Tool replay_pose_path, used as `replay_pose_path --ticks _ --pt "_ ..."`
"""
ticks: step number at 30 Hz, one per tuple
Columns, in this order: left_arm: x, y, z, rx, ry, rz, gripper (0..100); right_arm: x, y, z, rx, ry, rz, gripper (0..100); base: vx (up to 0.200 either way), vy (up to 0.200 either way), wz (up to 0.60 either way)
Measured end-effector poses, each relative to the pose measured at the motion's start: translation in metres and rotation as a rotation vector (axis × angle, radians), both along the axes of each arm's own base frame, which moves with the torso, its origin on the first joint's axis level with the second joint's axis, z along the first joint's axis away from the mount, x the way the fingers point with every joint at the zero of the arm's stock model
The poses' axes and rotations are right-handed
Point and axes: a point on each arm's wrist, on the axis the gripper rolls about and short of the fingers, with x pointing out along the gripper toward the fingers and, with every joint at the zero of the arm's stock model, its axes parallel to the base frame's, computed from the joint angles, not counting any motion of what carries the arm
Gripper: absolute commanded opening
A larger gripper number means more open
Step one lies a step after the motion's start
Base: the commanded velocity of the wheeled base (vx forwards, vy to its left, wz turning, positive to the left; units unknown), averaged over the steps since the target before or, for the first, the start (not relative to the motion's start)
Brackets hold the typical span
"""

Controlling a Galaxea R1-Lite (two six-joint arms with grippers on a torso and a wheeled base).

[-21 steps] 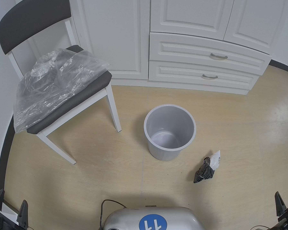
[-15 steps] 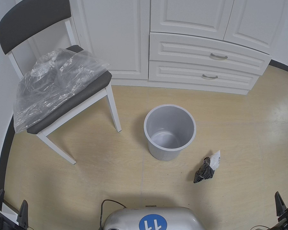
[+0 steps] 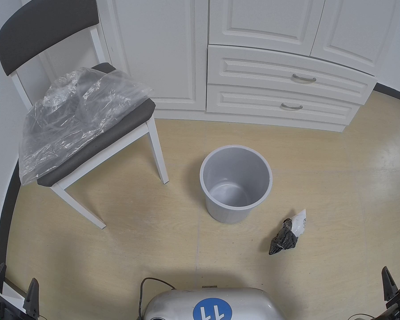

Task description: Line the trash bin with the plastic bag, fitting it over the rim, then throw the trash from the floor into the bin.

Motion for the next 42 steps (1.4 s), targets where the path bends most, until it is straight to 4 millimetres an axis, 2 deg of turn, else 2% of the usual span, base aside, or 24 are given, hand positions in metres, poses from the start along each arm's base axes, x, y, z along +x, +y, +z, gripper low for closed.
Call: replay_pose_path --ticks 22,42 --pt "0.0 -0.0013 0.0 0.095 -0.001 -0.055 100 0.0 0.0014 0.0005 -0.119 -0.007 0.054 100 0.0 0.0 0.0" --pt "0.0 -0.0002 0.0002 0.024 -0.002 -0.01 100 0.0 0.0001 0.0014 -0.01 -0.013 -0.002 100 0.0 0.0 0.0"
